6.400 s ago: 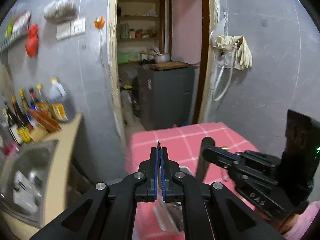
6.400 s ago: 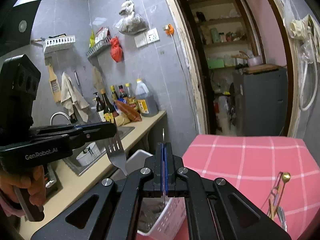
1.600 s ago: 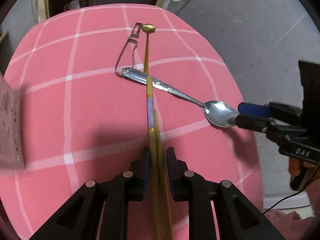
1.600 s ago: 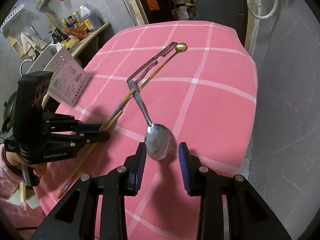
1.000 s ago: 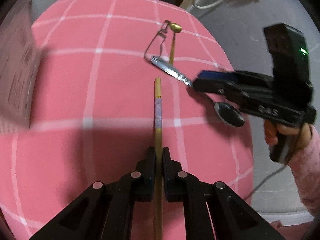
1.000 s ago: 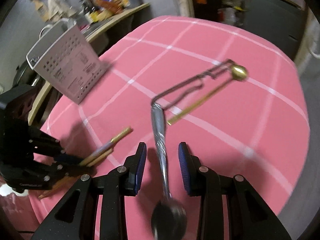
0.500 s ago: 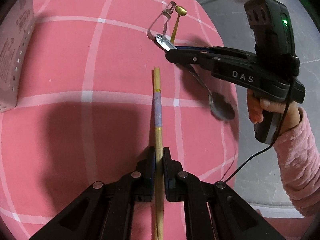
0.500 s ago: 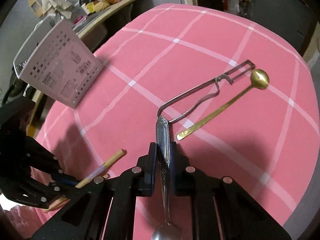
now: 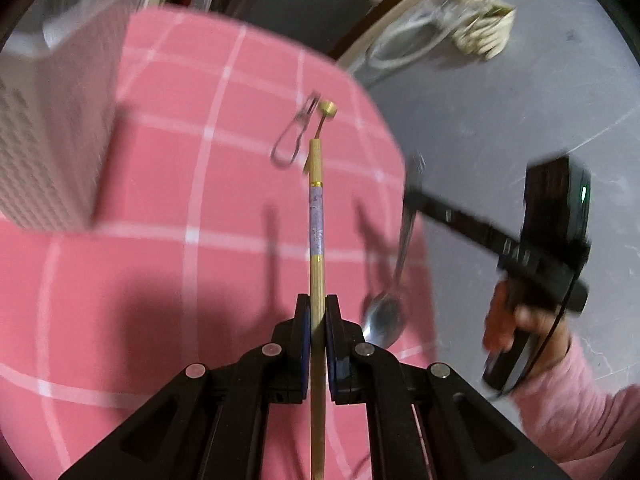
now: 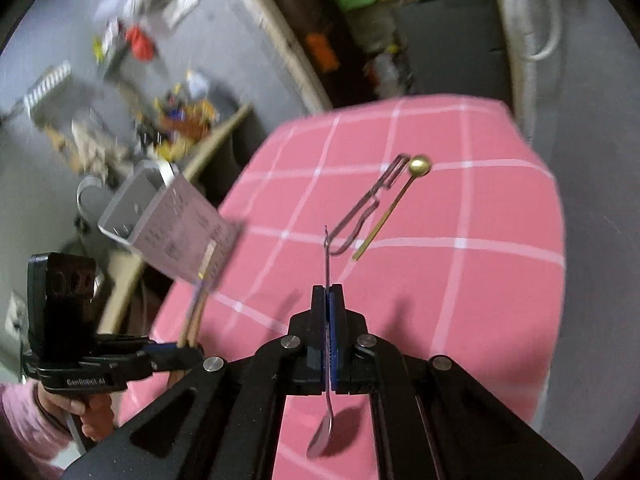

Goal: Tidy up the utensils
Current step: 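Carry the chopstick and spoon over the white caddy and open both tools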

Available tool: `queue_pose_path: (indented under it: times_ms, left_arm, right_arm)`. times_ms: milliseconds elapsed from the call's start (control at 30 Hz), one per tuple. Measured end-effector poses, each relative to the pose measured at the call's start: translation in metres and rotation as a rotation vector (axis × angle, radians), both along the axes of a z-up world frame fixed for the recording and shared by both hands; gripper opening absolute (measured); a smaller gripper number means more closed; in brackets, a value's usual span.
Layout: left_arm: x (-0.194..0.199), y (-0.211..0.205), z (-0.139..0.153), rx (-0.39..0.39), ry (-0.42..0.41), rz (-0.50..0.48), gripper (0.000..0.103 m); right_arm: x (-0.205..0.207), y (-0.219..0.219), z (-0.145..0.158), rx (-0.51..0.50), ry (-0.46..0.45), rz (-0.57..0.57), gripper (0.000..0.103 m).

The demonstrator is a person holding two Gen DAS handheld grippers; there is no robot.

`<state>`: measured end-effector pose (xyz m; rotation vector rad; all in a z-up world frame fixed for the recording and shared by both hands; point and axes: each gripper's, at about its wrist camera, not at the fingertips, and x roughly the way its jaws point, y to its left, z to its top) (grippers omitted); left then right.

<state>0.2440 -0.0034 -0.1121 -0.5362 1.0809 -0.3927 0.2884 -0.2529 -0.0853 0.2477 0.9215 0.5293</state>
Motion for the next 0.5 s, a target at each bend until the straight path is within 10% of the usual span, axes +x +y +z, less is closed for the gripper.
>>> queue_pose_path:
  times_ms: [500]
  left_arm:
    - [-0.008, 0.070, 0.136, 0.042, -0.426, 0.071, 0.007]
  right_arm:
    - [-0.049, 0.060, 0.094, 0.087, -0.306, -0.141, 0.001]
